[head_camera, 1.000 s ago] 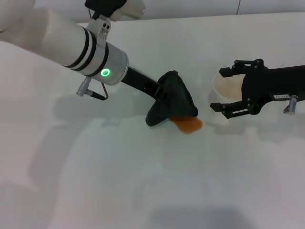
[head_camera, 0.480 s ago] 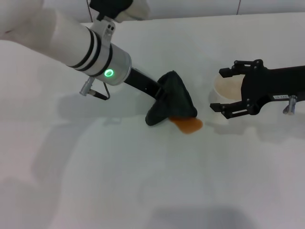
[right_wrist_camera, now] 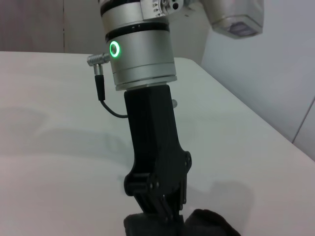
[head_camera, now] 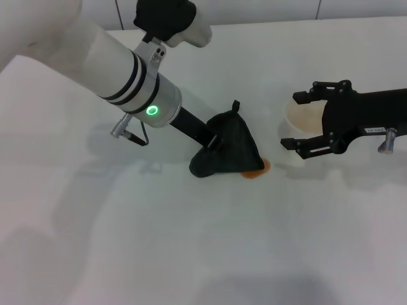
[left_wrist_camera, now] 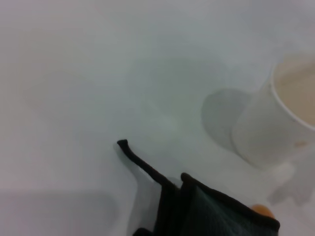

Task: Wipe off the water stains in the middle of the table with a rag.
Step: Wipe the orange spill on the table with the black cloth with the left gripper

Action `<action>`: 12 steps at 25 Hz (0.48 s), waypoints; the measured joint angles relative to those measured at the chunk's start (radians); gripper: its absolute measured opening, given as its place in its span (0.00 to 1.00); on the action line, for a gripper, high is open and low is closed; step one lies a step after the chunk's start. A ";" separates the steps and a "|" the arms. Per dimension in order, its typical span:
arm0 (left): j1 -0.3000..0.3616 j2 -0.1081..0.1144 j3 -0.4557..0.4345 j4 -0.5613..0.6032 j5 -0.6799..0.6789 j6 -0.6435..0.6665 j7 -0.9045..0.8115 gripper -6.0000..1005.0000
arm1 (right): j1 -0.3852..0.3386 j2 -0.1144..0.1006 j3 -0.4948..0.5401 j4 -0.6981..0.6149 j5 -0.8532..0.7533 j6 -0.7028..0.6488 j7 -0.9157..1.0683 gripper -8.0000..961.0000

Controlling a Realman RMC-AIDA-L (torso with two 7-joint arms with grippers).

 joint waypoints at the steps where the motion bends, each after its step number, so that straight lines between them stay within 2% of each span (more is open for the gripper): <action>1: 0.000 0.000 0.002 0.000 0.000 0.002 0.000 0.07 | 0.000 0.000 0.000 0.001 0.000 0.000 0.000 0.91; 7: 0.002 0.000 0.005 0.004 0.000 -0.001 0.000 0.07 | 0.001 0.000 0.000 0.003 0.001 0.000 0.000 0.91; 12: 0.022 -0.001 0.004 0.058 -0.009 -0.017 0.025 0.07 | 0.001 0.000 0.000 0.007 0.000 0.000 0.000 0.91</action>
